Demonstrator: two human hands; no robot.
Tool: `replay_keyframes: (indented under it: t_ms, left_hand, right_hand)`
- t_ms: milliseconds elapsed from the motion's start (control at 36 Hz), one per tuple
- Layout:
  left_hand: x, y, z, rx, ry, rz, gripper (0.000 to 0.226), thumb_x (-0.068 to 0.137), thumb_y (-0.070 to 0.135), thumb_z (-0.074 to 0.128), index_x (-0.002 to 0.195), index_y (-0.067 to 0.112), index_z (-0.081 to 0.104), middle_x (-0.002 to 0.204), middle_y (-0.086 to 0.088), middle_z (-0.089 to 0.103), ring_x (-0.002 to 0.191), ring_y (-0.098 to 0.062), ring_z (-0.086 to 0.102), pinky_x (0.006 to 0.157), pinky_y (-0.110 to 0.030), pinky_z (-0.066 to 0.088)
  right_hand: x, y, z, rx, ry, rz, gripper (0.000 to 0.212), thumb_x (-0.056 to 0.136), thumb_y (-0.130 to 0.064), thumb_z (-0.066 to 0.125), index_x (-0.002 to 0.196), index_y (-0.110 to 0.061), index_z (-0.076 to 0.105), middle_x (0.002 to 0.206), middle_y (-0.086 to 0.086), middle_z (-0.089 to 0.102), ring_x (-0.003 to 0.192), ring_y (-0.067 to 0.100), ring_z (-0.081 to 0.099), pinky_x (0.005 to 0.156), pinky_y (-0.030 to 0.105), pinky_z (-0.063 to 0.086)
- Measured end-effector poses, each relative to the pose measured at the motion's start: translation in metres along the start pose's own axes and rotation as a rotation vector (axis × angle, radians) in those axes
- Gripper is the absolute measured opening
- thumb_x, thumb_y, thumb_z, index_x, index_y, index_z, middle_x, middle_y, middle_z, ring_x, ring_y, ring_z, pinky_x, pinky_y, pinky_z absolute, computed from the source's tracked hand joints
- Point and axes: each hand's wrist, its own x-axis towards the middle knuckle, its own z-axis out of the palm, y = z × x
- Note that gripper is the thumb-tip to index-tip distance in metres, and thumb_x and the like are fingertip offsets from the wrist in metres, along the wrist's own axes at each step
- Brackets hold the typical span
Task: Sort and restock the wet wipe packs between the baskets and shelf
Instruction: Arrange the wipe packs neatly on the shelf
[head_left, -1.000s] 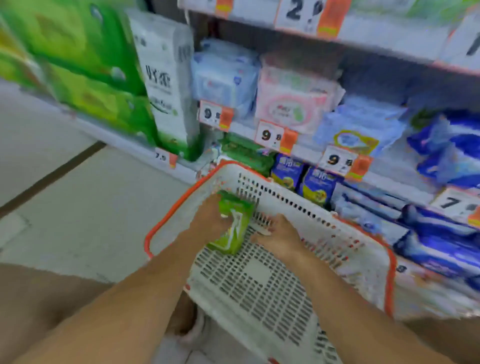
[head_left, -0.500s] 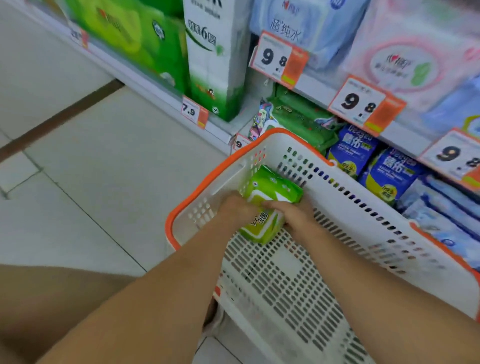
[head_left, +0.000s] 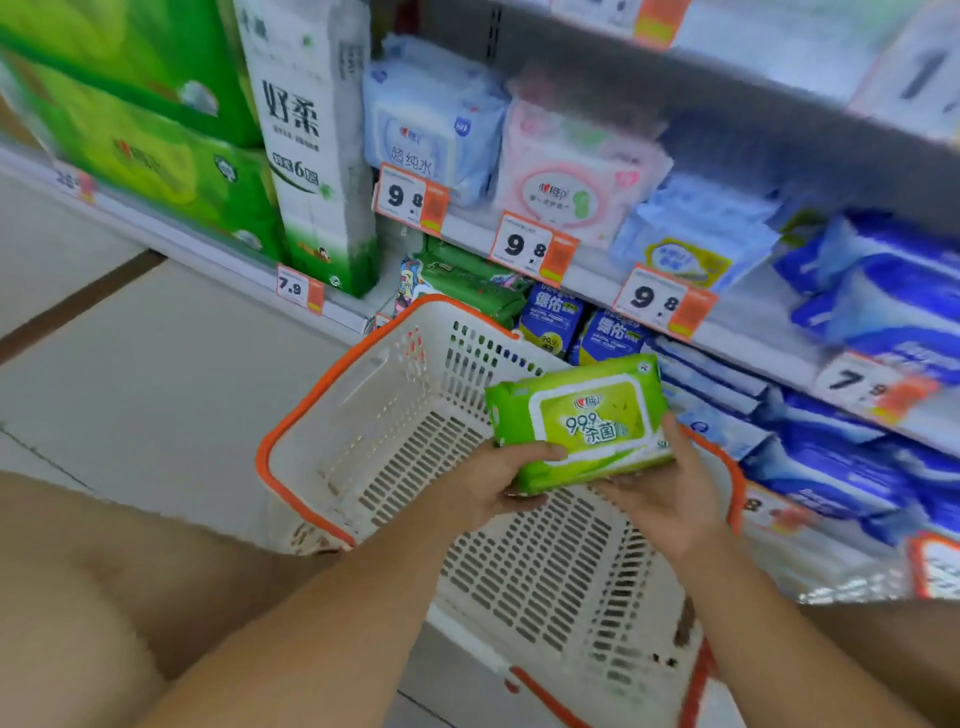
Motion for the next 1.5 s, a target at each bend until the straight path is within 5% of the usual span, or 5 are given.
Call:
replay_keyframes:
  t_ms: [278,750,1056,1194,1500]
  left_hand:
    - [-0.088,0.107,0.054,0.396,-0.009,0.435,0.070,0.061,0.033,0.087,0.126,0.023,0.062,0.114,0.002,0.074,0.101,-0.016,0.071,0.084,-0.034,0.058]
    - [-0.176,0.300,0.232,0.924,0.193,1.231,0.032,0.068,0.050,0.082,0.094,0.037,0.069,0.074,0.031,0.067,0.070,0.020,0.061,0.057,0.001,0.040]
    - [-0.112,0.395,0.296,1.138,0.344,1.191,0.043,0.084,0.060,0.062,0.086,0.018,0.061,0.082,-0.003,0.063,0.083,-0.025,0.061,0.070,-0.030,0.042]
    - [-0.067,0.422,0.314,1.133,0.379,1.112,0.075,0.086,0.065,0.057,0.137,0.011,0.052,0.128,-0.011,0.062,0.115,-0.030,0.059,0.101,-0.036,0.046]
    - [0.003,0.469,0.331,1.190,0.432,1.078,0.083,0.095,0.061,0.044,0.157,0.016,0.012,0.159,-0.007,0.031,0.142,-0.030,0.036,0.116,-0.036,0.029]
  right_hand:
    - [-0.082,-0.124,0.043,-0.768,-0.069,-0.271,0.075,0.051,-0.035,0.091,0.120,-0.018,0.066,0.108,0.000,0.076,0.101,0.022,0.073,0.090,0.045,0.058]
    - [-0.179,-0.317,0.096,-0.753,0.000,-1.143,0.025,0.083,-0.019,0.078,0.106,-0.024,0.068,0.086,-0.025,0.074,0.079,-0.010,0.068,0.065,0.004,0.047]
    - [-0.121,-0.429,0.114,-1.070,0.239,-1.171,0.046,0.085,-0.052,0.071,0.120,-0.023,0.068,0.113,-0.008,0.073,0.106,0.017,0.067,0.100,0.041,0.052]
    - [-0.078,-0.463,0.116,-1.157,0.364,-1.135,0.078,0.066,-0.075,0.065,0.124,-0.021,0.067,0.120,0.004,0.071,0.109,0.027,0.066,0.099,0.044,0.052]
    - [-0.029,-0.495,0.141,-1.334,0.452,-1.103,0.060,0.096,-0.045,0.060,0.145,-0.013,0.047,0.147,0.008,0.053,0.132,0.029,0.051,0.110,0.037,0.041]
